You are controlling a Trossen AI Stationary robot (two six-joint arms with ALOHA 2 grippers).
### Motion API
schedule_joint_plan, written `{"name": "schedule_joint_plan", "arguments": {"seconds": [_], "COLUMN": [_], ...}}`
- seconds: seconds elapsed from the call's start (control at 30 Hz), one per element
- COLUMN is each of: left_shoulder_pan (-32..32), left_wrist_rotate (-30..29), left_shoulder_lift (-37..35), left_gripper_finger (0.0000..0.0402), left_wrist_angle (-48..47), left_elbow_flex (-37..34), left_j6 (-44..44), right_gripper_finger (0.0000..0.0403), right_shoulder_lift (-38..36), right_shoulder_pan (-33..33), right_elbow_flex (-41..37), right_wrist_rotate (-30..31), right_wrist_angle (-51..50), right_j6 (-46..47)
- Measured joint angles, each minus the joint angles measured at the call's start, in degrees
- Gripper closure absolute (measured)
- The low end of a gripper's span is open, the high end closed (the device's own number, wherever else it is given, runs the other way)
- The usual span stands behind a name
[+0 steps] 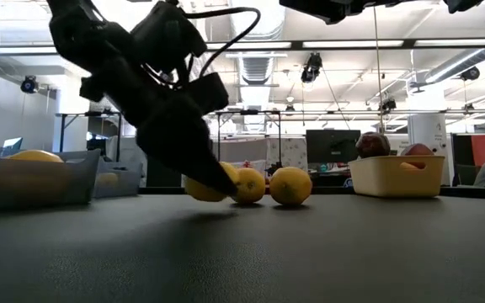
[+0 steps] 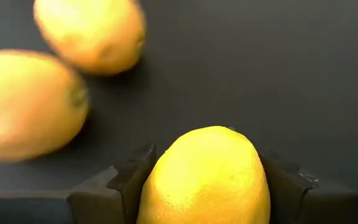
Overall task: Sort produce into baskets
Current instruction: Put the lemon into the top black bin
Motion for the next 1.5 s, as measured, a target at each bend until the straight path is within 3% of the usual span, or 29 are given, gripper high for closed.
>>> {"name": "schedule_joint_plan", "arguments": {"seconds": [0.2, 0.33, 0.5, 0.63, 1.0, 1.33, 1.5], "left_shoulder_pan": [0.15, 3.03, 11.97, 22.07, 37.65, 52.49, 56.68], "left_wrist_rotate": [-9.45, -11.71, -19.46, -21.0, -17.65, -21.44, -21.61], "left_shoulder_lift": [-10.86, -21.97, -33.35, -36.54, -28.33, -18.36, -13.36], "left_gripper_finger": [0.0201, 0.0199, 0.0199, 0.0198, 0.0197, 0.0197, 0.0195], "left_wrist_angle": [-16.11, -30.93, -45.27, -52.5, -56.97, -58.18, -59.12], "left_elbow_flex": [-0.02, -0.02, -0.02, -0.02, 0.72, 11.89, 14.74], "left_j6": [0.48, -0.66, -4.46, -7.53, -10.81, -7.63, -7.67], "right_gripper_finger": [0.0117, 0.0117, 0.0117, 0.0117, 0.0117, 0.0117, 0.0117], "right_shoulder_lift": [0.0, 0.0, 0.0, 0.0, 0.0, 0.0, 0.0], "right_shoulder_pan": [0.0, 0.0, 0.0, 0.0, -0.24, -0.28, -0.29], "right_elbow_flex": [0.0, 0.0, 0.0, 0.0, 0.0, 0.0, 0.0], "right_wrist_rotate": [0.0, 0.02, 0.0, 0.0, -0.01, -0.02, -0.02], "right_wrist_angle": [-0.04, -0.01, 0.49, 1.11, 1.42, 1.23, 0.4], "right_j6": [-0.02, -0.02, 0.61, 2.23, 2.08, 1.95, 1.2]}}
